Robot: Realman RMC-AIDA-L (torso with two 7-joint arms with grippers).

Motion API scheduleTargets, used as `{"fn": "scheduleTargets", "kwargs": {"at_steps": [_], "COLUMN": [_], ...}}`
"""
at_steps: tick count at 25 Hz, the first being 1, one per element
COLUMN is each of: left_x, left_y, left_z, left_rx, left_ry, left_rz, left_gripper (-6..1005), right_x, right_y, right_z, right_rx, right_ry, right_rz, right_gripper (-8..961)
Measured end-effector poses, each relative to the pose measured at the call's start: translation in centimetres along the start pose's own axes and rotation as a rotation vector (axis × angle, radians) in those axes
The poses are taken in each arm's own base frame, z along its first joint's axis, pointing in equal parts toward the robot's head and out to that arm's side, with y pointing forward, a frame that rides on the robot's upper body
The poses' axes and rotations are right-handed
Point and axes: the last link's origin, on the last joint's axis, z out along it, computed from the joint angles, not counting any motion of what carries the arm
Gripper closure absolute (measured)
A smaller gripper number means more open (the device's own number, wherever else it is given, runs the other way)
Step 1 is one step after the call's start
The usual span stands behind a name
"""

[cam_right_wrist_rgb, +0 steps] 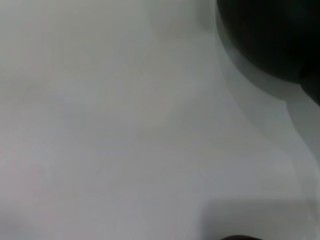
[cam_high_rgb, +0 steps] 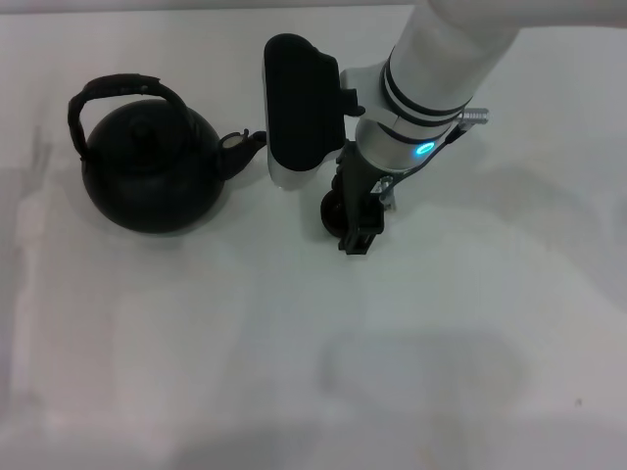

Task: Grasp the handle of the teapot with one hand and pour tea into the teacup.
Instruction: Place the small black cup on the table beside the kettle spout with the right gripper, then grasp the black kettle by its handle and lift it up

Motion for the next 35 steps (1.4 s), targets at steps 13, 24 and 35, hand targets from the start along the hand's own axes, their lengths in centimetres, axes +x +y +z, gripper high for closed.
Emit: {"fn": "scheduleTargets", "kwargs": {"at_steps": [13, 24, 35], "left_x": [-0.3, -0.3, -0.3], "left_y": [-0.2, -0.1, -0.3], "left_z": [-0.5, -0.5, -0.6], "left_rx": [0.005, -0.003, -0.002], "left_ry": [-0.009, -0.01, -0.011], "left_rz": [0.0, 0.009, 0.02], "left_gripper": [123, 122, 122], "right_x": [-0.2, 3.1, 13.9], "right_y": [-0.4, -2.8, -4.5], "right_z": [-0.9, -2.5, -4.7], "right_rx": [0.003, 0.046, 0.174], "right_ry": [-0.123, -0.334, -0.73], "right_rz": [0.091, 0.32, 0.799], "right_gripper": [112, 114, 116]}}
